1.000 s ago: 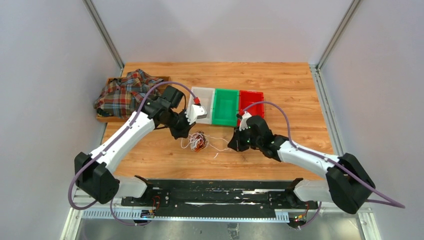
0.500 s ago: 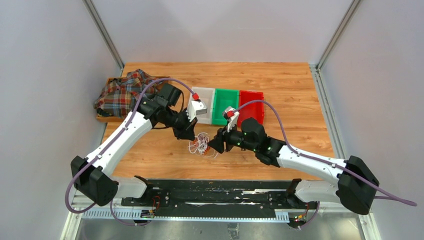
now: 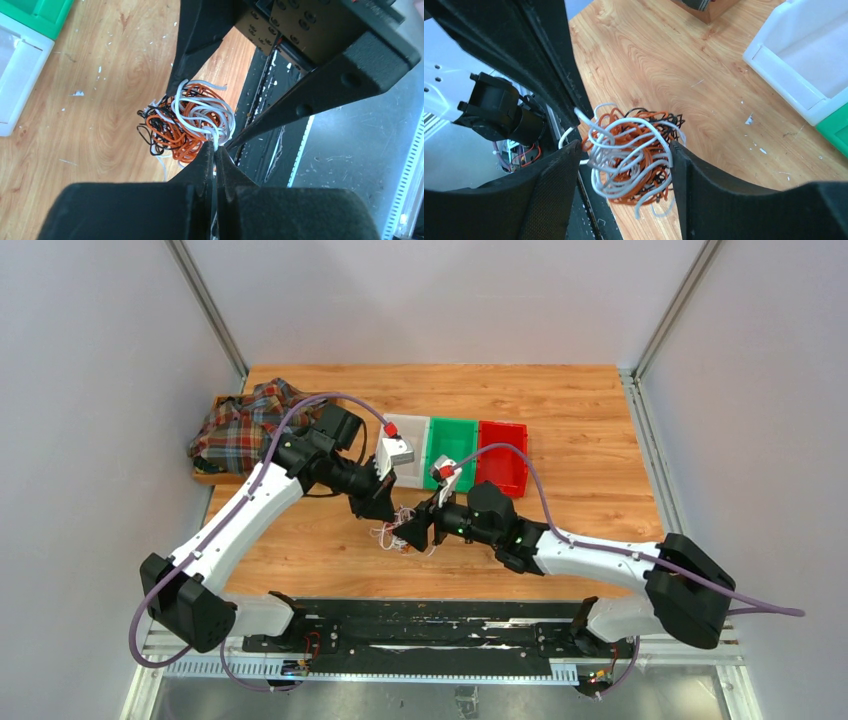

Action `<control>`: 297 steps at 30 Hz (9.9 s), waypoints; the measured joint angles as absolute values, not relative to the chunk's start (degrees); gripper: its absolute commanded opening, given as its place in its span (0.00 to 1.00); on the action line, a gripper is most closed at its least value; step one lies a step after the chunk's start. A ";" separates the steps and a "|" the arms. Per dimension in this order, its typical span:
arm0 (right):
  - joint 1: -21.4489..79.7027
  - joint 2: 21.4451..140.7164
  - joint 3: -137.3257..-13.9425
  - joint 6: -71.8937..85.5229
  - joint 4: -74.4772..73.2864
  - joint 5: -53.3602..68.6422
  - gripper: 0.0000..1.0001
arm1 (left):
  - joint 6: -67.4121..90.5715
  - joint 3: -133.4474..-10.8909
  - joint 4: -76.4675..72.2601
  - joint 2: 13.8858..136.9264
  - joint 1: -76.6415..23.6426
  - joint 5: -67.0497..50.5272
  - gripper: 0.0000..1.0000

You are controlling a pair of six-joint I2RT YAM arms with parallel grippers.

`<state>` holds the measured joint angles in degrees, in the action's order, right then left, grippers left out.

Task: Untangle the cables

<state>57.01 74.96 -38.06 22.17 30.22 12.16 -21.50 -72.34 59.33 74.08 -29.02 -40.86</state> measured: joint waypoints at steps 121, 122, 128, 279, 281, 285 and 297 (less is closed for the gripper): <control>39.00 67.57 -60.97 10.87 9.89 4.60 0.00 | -11.88 -94.54 60.51 64.14 -29.02 -30.11 0.98; 37.36 67.02 -60.88 11.40 8.69 3.40 0.00 | -12.01 -93.54 60.45 63.86 -29.02 -29.04 0.98; 28.58 67.77 -60.88 13.87 2.04 -1.69 0.01 | -12.71 -87.53 60.05 63.02 -29.02 -24.40 0.98; 25.30 106.06 -73.95 10.15 -7.64 -18.09 0.06 | -21.04 -76.90 61.76 60.53 -29.02 -20.71 0.98; 25.32 107.37 -73.95 10.96 -7.55 -16.60 0.06 | -21.17 -76.90 61.78 60.55 -29.02 -20.56 0.98; 25.39 109.10 -73.95 11.79 -7.60 -14.81 0.06 | -21.63 -76.25 61.73 60.77 -29.02 -20.25 0.98; 26.30 98.61 -68.38 13.39 -9.32 -16.53 0.45 | -22.76 -67.33 54.96 66.04 -29.02 -18.68 0.99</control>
